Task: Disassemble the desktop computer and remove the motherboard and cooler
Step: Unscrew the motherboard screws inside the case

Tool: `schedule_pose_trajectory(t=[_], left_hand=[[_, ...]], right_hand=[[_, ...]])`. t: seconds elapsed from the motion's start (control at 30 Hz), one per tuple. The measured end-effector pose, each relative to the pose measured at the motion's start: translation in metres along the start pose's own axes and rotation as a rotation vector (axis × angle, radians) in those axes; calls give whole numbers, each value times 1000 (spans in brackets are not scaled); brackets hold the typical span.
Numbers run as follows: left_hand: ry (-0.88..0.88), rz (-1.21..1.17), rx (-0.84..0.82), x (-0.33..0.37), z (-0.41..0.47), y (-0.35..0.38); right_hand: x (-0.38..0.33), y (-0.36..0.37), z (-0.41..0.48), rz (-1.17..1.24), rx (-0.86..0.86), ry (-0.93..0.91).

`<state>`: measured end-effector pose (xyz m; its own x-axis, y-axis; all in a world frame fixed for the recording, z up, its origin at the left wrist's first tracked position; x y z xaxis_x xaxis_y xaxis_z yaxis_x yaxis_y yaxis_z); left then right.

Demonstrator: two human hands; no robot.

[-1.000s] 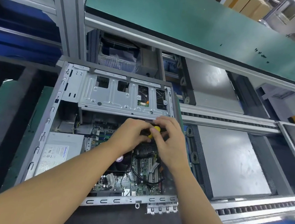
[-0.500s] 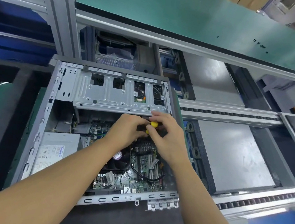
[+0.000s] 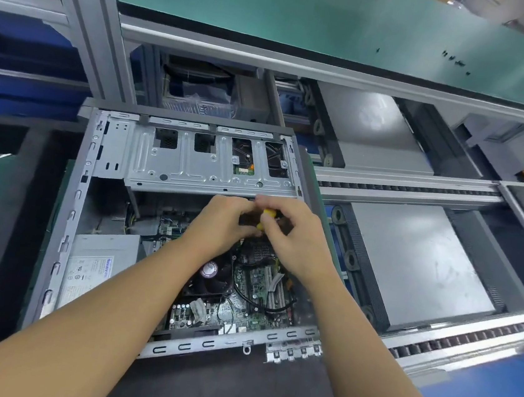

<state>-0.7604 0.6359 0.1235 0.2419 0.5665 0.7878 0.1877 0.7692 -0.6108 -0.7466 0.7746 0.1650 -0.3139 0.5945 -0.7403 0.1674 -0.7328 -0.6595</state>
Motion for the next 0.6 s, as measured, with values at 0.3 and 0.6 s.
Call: schedule_pose_trajectory(t=[0.3, 0.6], left_hand=[[-41, -51, -86, -2, -3, 5], [-14, 19, -35, 2, 0, 7]], right_hand=[[8, -2, 0, 75, 9, 104], [3, 1, 3, -13, 46, 20]])
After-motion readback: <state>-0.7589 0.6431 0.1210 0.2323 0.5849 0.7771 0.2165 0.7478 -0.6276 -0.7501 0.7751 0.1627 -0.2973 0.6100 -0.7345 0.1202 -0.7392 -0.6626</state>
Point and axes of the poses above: each hand's wrist, its own z-axis towards the middle knuckle, its own y-axis out of the palm, x = y × z, the point moved 6 cm from there along z, towards the middle knuckle, and after that the axes turned 5 degrees about -x, right-handed, at the moved point
